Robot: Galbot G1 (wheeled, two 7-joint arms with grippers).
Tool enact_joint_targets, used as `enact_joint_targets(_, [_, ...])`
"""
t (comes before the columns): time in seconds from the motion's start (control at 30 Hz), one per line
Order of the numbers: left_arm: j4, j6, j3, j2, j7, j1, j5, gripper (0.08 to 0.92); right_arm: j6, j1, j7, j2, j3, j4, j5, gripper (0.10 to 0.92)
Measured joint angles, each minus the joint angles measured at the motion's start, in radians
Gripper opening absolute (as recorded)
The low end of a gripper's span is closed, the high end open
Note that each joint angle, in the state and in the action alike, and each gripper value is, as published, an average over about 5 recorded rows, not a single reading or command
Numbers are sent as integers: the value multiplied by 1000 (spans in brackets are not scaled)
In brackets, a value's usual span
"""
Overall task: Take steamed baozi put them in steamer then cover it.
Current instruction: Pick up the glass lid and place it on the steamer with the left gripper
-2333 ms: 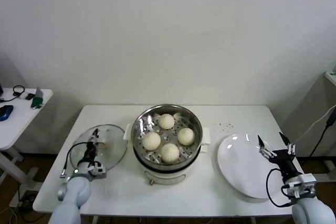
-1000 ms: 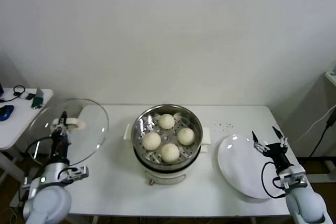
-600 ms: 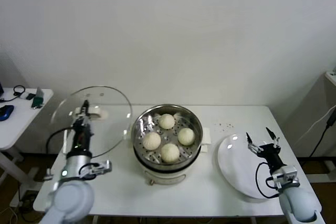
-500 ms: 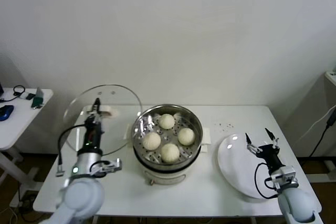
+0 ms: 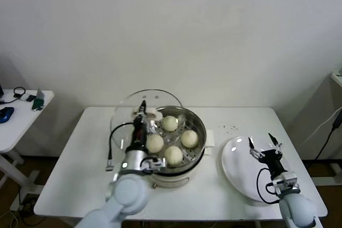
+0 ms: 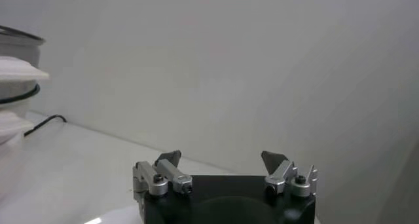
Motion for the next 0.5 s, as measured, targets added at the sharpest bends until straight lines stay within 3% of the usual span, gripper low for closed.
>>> enact_joint_targets(0.5, [133,-1,82,-188,98,-28,86,149,5,15,1,9,-8,-11,-24,823])
